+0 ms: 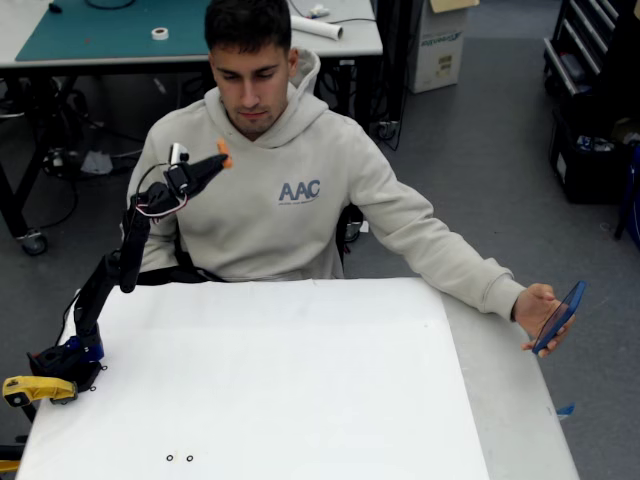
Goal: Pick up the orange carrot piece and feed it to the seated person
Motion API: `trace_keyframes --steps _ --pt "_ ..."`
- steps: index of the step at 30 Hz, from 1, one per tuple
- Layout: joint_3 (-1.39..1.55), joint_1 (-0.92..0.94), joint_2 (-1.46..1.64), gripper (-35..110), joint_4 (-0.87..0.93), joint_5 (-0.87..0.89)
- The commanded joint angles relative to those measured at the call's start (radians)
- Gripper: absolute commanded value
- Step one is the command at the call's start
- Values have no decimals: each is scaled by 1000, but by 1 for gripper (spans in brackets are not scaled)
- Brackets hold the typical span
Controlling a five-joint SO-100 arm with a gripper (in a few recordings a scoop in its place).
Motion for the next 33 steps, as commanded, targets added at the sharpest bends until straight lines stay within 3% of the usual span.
trace_keyframes --steps 1,11,33 --pt "-55 -44 -41 -2 -51 -149" --pt "-55 -161 -199 -2 -175 -454" --pt "-40 -356 -313 -2 -425 -472"
